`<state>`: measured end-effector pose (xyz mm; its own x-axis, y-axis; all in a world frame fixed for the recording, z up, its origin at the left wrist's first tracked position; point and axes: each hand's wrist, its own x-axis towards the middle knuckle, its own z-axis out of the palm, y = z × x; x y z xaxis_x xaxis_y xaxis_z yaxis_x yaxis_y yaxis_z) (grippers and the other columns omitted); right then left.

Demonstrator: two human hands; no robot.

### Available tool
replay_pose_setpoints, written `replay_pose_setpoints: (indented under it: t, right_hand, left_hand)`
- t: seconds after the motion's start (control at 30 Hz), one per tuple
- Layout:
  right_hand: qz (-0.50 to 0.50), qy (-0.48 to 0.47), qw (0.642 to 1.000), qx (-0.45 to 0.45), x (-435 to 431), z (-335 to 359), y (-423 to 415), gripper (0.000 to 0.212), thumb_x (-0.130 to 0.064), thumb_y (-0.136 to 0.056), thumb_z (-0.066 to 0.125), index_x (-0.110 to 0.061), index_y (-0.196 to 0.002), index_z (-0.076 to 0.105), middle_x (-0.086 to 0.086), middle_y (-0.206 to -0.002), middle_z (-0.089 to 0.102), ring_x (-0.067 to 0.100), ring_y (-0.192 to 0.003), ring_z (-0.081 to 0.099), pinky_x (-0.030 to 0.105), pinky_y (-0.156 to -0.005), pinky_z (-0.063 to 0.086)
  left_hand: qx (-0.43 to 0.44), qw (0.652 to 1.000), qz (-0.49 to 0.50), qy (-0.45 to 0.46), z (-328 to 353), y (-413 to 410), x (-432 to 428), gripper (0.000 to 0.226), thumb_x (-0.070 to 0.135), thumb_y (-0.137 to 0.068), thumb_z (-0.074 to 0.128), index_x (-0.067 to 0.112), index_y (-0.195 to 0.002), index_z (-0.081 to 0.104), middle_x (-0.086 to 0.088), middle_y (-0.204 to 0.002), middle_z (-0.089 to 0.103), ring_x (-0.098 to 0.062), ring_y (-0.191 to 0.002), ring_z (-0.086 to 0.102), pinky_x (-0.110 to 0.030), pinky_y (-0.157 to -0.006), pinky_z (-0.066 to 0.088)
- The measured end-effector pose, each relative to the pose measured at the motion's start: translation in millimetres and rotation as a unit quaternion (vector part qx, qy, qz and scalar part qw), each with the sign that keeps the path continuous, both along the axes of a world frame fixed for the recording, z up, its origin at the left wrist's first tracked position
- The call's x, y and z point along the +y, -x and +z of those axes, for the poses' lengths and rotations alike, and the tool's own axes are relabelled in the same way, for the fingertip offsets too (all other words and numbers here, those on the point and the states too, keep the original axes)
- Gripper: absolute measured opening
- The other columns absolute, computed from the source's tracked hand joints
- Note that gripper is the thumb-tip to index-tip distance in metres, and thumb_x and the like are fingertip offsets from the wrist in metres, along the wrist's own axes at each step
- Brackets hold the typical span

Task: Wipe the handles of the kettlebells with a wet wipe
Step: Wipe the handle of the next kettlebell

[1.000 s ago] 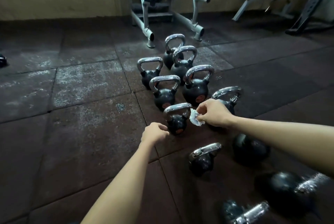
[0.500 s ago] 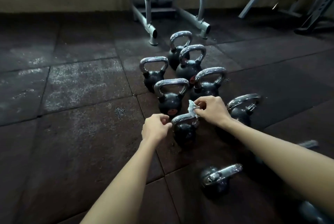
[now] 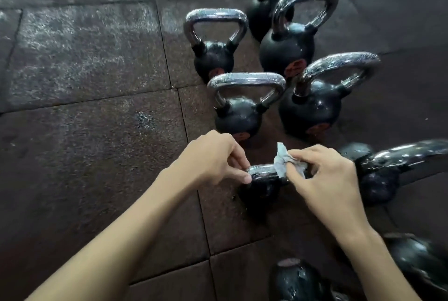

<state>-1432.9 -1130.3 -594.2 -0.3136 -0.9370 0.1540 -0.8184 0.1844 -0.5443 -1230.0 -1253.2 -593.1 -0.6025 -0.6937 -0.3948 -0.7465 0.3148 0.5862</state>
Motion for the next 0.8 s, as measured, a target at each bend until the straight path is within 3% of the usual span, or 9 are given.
replay_pose_setpoints:
  t: [0.1, 0.3, 0.43, 0.6, 0.73, 0.8]
  right_hand:
    - [-0.006, 0.014, 1.0, 0.016, -1, -2, -3, 0.024, -0.01, -0.079, 0.082, -0.019, -0.102, 0.081, -0.013, -0.089, 0.069, 0.015, -0.081, 0.059, 0.019, -0.075, 0.044]
    - [0.087, 0.034, 0.995, 0.041, -3, -6, -25, 0.026, -0.011, -0.075, 0.087, -0.019, -0.099, 0.08, -0.011, -0.085, 0.067, 0.015, -0.078, 0.051, 0.03, -0.073, 0.05]
    - [-0.002, 0.055, 0.998, 0.031, -1, -5, 2, 0.023, -0.015, -0.073, 0.088, -0.022, -0.093, 0.082, -0.012, -0.082, 0.07, 0.016, -0.074, 0.055, 0.029, -0.072, 0.051]
    - [0.006, 0.05, 0.999, 0.016, 7, -8, -14, 0.021, -0.017, -0.075, 0.086, -0.024, -0.094, 0.082, -0.015, -0.083, 0.068, 0.012, -0.077, 0.056, 0.026, -0.074, 0.05]
    - [-0.057, 0.065, 0.996, -0.006, 7, -11, -4, 0.019, -0.02, -0.078, 0.083, -0.024, -0.096, 0.082, -0.014, -0.081, 0.068, 0.012, -0.08, 0.06, 0.031, -0.074, 0.053]
    - [-0.034, 0.067, 0.997, 0.016, 7, -12, -14, 0.019, -0.021, -0.079, 0.083, -0.022, -0.099, 0.082, -0.013, -0.084, 0.067, 0.013, -0.083, 0.062, 0.032, -0.078, 0.054]
  left_hand:
    - [-0.04, 0.997, -0.025, 0.059, 4, -1, 0, 0.029, 0.063, -0.075, 0.081, 0.047, -0.098, 0.075, 0.03, -0.083, 0.073, 0.009, -0.083, 0.064, -0.016, -0.064, 0.04]
    - [-0.042, 0.991, -0.046, 0.119, 0, -6, 8, 0.034, 0.07, -0.081, 0.069, 0.049, -0.108, 0.069, 0.03, -0.095, 0.069, 0.006, -0.091, 0.06, -0.015, -0.06, 0.031]
    - [-0.039, 0.991, -0.035, 0.122, -1, -6, 11, 0.031, 0.07, -0.082, 0.069, 0.05, -0.105, 0.068, 0.033, -0.091, 0.068, 0.007, -0.091, 0.059, -0.016, -0.062, 0.031]
    - [-0.061, 0.989, -0.038, 0.126, 6, -3, 14, 0.028, 0.065, -0.083, 0.072, 0.046, -0.104, 0.071, 0.03, -0.09, 0.07, 0.003, -0.095, 0.065, -0.022, -0.065, 0.038]
    - [-0.09, 0.983, -0.089, 0.136, 16, 9, 10, 0.032, 0.064, -0.081, 0.073, 0.043, -0.105, 0.073, 0.021, -0.096, 0.072, -0.009, -0.099, 0.068, -0.031, -0.081, 0.051]
    - [-0.103, 0.98, -0.112, 0.132, 20, 17, 7, 0.037, 0.066, -0.079, 0.074, 0.041, -0.106, 0.073, 0.017, -0.099, 0.073, -0.013, -0.098, 0.068, -0.032, -0.082, 0.052]
